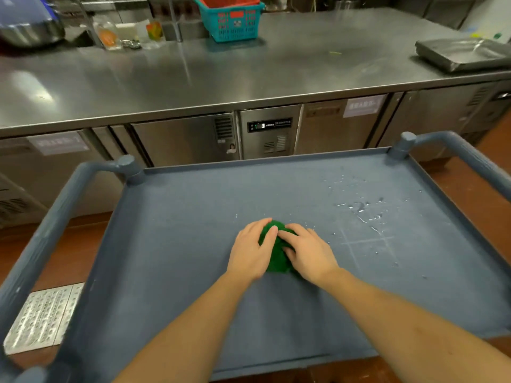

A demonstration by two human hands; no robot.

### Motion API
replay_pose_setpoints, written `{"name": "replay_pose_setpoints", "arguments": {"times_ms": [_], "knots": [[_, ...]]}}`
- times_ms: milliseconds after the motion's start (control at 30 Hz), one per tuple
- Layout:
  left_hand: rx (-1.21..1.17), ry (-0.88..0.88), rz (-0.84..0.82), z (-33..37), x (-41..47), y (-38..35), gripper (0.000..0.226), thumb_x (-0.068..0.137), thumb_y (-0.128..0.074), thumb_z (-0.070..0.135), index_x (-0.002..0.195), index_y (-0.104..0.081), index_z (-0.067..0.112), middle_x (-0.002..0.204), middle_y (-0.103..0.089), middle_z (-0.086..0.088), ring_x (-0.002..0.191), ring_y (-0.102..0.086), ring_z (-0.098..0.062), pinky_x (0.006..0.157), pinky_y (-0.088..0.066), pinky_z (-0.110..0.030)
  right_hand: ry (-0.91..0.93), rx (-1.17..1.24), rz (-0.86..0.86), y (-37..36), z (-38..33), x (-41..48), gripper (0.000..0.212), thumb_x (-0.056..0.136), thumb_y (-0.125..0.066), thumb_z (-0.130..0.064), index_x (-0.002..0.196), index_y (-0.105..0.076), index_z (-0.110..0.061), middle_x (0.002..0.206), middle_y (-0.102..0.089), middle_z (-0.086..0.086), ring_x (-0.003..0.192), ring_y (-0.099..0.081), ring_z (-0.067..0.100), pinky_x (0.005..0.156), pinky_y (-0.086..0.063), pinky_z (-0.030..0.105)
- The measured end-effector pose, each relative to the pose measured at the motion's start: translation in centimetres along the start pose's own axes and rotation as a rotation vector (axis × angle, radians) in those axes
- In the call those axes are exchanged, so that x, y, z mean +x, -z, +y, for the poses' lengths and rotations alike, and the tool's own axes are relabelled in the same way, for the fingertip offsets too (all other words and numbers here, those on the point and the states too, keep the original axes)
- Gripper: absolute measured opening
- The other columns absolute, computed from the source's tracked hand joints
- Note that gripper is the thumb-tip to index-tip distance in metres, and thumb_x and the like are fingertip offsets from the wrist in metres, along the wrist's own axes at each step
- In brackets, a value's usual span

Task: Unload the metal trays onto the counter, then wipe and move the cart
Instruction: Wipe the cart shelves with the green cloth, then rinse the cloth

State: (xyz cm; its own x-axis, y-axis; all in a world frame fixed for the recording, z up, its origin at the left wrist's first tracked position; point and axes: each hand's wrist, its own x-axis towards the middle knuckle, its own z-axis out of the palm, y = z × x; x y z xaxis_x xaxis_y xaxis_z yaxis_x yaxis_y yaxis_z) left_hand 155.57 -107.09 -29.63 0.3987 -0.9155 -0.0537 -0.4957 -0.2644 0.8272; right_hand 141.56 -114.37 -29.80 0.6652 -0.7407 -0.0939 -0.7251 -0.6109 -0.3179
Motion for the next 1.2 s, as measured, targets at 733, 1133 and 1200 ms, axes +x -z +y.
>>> {"name": "replay_pose_setpoints", "arguments": {"times_ms": [733, 1133, 1200], "knots": [[-0.003, -0.003, -0.123, 11.7, 1.8, -17.0, 0.051, 0.098, -0.041, 0.049, 0.145, -0.037, 0.03, 0.153, -0.033, 0.011, 0.146, -0.017, -0.009, 0.119, -0.016, -0.033, -0.45, 0.134, 0.187, 8.1, 25.0, -6.1, 0.051, 0.093, -0.045, -0.034, 0.142, -0.042, -0.022, 0.151, -0.03, 0.007, 0.132, -0.036, 0.032, 0.11, -0.031, 0.044], [-0.079, 0.059, 0.032, 4.7, -0.7, -5.2, 0.054, 0.094, -0.039, 0.055, 0.143, -0.039, 0.034, 0.15, -0.036, 0.016, 0.143, -0.022, -0.005, 0.118, -0.022, -0.036, -0.355, 0.341, 0.276, 2.8, 10.5, 0.4, 0.057, 0.084, -0.069, -0.038, 0.134, -0.054, -0.016, 0.147, -0.036, 0.007, 0.13, -0.041, 0.028, 0.107, -0.037, 0.038], [-0.086, 0.082, 0.06, 2.9, -1.3, -2.2, 0.052, 0.095, -0.04, 0.054, 0.143, -0.039, 0.035, 0.149, -0.037, 0.017, 0.142, -0.023, -0.004, 0.117, -0.023, -0.036, -0.273, 0.333, 0.245, 1.0, 6.3, 1.8, 0.055, 0.083, -0.069, -0.037, 0.133, -0.054, -0.018, 0.146, -0.037, 0.006, 0.128, -0.044, 0.029, 0.104, -0.041, 0.04]]}}
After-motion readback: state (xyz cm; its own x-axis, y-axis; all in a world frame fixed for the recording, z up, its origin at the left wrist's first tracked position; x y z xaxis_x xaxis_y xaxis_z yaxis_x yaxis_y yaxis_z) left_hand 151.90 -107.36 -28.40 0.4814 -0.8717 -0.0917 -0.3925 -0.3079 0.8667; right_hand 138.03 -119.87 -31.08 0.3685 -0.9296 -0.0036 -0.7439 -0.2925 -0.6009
